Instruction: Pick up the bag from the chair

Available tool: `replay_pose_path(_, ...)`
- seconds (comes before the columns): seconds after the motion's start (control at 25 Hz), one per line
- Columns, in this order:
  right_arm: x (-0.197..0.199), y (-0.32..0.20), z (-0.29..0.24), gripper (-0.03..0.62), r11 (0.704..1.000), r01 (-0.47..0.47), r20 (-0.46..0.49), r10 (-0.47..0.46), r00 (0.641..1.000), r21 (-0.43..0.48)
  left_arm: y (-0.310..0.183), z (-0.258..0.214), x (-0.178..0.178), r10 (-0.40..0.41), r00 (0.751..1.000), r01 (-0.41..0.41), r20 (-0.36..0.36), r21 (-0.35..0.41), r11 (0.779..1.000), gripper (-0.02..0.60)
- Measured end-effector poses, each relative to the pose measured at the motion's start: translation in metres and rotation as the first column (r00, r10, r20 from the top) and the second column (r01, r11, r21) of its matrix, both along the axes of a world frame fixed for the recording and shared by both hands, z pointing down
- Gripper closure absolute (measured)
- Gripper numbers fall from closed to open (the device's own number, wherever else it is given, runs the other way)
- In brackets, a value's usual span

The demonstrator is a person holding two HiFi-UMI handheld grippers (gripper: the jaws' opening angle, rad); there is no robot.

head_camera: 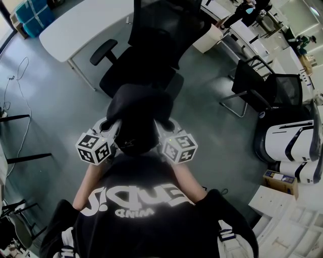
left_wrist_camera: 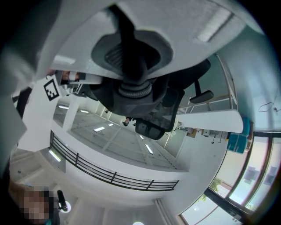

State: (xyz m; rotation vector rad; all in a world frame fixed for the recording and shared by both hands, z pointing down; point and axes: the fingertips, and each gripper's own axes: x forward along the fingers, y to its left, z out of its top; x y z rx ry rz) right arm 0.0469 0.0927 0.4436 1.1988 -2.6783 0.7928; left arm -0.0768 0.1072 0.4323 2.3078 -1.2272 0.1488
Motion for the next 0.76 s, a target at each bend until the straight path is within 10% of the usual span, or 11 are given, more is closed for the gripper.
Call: replay_pose_path(0.76, 0.005, -0.01, 0.007, 0.568, 1.0, 0.028, 0.005, -0.027, 1.0, -0.013, -0.007, 0.008, 0.007, -0.027, 1.0, 0.027, 0.002, -0.025, 0.999, 0.569)
